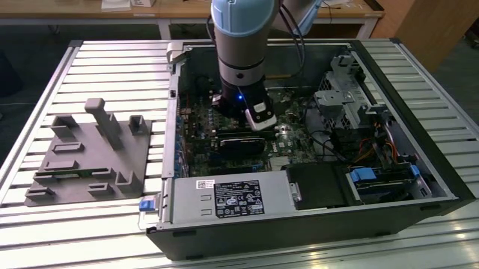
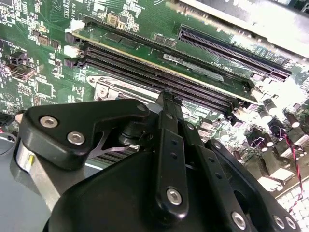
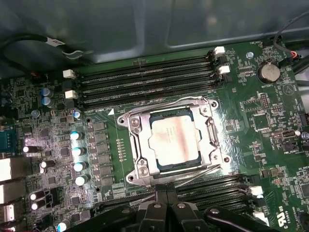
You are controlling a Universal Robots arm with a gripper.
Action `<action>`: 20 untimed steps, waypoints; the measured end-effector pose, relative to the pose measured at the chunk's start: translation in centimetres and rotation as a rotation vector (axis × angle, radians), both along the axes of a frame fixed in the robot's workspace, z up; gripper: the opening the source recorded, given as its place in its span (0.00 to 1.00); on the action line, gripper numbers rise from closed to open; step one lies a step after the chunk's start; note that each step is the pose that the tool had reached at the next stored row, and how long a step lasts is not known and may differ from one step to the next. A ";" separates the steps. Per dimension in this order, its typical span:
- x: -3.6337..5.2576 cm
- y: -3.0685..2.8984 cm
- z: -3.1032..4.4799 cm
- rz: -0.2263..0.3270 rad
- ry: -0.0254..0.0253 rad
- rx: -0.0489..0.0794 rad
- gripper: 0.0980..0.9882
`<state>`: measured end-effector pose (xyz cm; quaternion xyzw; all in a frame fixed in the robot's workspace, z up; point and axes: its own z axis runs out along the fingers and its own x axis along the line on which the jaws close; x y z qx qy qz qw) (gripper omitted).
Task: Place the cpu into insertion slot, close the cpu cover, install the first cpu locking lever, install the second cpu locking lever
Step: 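Install the second cpu locking lever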
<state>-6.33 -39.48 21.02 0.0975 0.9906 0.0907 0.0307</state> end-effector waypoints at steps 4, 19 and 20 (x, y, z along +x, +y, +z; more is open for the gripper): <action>-0.12 -0.49 -0.19 0.000 0.0000 0.025 0.01; -1.60 -0.50 -1.03 0.000 -0.0002 0.090 0.01; -1.72 -0.51 -1.09 0.000 -0.0001 0.090 0.01</action>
